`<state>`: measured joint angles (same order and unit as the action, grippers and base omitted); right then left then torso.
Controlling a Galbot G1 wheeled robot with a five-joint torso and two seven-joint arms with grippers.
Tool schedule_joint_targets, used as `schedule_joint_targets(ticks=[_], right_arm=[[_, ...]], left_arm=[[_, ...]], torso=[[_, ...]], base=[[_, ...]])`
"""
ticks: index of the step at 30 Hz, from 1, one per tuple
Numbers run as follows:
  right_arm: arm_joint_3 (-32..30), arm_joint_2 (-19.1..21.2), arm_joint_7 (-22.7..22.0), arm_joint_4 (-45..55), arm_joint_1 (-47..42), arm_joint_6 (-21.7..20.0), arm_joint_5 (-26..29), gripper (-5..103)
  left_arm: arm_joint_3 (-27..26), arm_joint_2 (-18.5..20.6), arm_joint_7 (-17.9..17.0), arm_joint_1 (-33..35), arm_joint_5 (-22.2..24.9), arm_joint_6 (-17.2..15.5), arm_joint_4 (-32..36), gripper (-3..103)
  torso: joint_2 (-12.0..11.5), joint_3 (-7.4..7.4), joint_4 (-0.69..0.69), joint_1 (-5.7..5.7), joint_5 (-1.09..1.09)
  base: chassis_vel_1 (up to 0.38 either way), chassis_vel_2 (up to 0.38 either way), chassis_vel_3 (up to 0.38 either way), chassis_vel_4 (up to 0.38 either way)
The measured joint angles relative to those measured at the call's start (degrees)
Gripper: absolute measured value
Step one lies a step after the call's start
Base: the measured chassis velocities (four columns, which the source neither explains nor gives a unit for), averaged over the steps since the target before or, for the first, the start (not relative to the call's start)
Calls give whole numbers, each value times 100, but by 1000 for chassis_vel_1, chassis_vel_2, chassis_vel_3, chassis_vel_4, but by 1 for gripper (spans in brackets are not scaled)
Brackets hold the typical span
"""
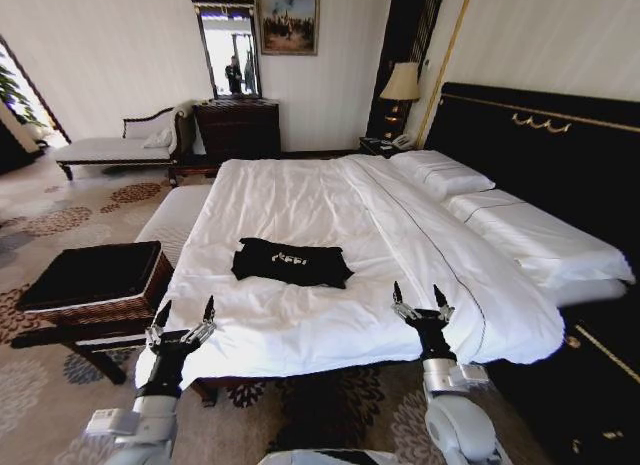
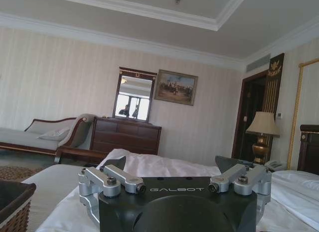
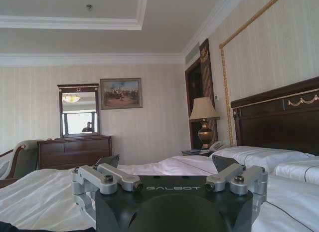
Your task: Fold the clothes on the bed and place them into the basket.
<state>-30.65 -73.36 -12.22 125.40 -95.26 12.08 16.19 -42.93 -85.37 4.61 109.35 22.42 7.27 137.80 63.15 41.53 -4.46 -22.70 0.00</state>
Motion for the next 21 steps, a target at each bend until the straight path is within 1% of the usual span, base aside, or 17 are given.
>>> schedule_joint_targets(ticks=[16,21], right_arm=[[41,-23,-15,-70,35,73,-35,100],[93,-26,-42,-172,117,133,-23,100]], left_arm=[[-21,0,3,-2,2,48,-54,100],[-22,-6,3,-32,-2,65,-133,100]], torso=[[0,0,0,0,-1],[0,1,1,-1,0]], base=[[-64,129,59,-123],[-25,63,31,-71]])
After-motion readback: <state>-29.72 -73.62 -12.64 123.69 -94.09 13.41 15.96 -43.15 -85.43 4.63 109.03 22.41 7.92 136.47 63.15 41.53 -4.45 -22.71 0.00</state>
